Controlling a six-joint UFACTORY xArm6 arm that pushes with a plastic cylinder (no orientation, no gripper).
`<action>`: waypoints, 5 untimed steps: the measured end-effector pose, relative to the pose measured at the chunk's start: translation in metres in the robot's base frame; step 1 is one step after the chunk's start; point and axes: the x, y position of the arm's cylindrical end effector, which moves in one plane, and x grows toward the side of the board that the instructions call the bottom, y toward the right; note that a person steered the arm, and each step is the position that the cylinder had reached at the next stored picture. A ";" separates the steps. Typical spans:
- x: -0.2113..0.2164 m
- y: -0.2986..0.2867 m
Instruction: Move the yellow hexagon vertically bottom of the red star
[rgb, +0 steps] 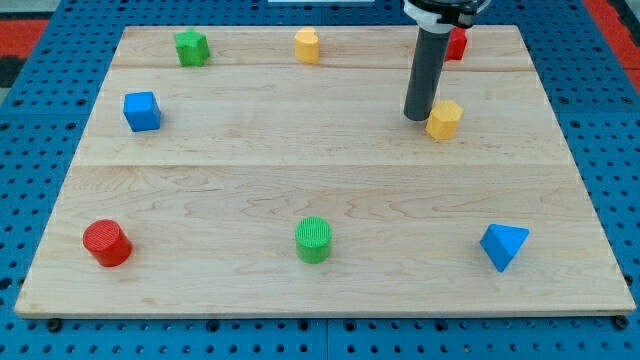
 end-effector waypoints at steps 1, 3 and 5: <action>0.001 0.000; 0.002 0.015; -0.022 -0.005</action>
